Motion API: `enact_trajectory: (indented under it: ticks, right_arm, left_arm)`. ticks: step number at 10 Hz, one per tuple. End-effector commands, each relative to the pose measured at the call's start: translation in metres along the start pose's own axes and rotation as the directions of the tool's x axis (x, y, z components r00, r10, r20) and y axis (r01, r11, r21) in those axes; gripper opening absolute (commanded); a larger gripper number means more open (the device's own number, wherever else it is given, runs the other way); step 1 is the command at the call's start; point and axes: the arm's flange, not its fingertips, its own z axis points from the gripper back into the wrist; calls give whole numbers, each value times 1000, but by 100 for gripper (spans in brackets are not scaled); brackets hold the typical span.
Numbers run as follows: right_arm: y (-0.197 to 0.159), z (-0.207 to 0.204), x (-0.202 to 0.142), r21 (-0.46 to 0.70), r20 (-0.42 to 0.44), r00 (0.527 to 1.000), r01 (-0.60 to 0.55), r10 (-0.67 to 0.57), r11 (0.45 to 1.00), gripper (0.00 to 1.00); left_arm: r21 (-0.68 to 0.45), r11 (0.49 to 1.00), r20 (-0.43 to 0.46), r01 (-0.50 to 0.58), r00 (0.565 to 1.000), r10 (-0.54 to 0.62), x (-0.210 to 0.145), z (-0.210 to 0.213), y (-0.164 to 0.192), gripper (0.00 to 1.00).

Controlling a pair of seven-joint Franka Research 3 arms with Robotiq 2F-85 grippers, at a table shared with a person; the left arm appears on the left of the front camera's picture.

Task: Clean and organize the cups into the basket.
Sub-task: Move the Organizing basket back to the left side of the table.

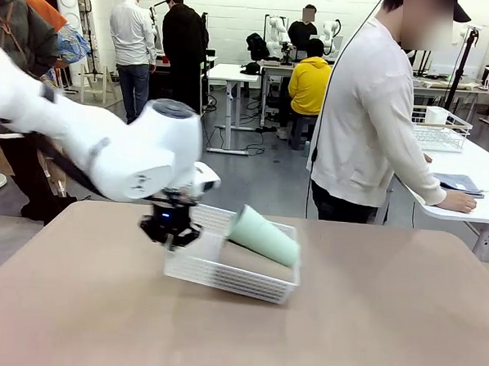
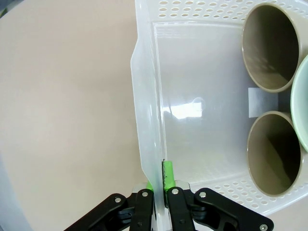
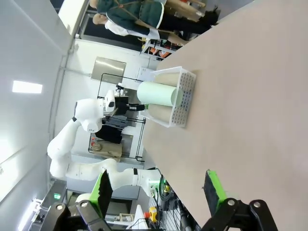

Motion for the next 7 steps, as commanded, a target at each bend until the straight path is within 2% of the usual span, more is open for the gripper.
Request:
enact_trajectory:
  ticks: [1, 4, 5, 7]
  right_arm:
    - [3, -3, 1, -14, 3, 1000, 5, -5, 1000, 100]
    - [3, -3, 1, -14, 3, 1000, 5, -5, 1000, 100]
    - [3, -3, 1, -14, 3, 1000, 5, -5, 1000, 100]
    - [3, -3, 1, -14, 3, 1000, 5, -5, 1000, 100]
  left_arm:
    - [66, 997, 73, -28, 997, 23, -17, 21, 83, 5]
    - [10, 1000, 132, 14, 991, -15, -28, 25, 188, 5]
    - [1, 1000, 146, 27, 989, -27, -31, 18, 209, 5]
    - [-18, 998, 114, 62, 992, -60, -42, -7, 237, 5]
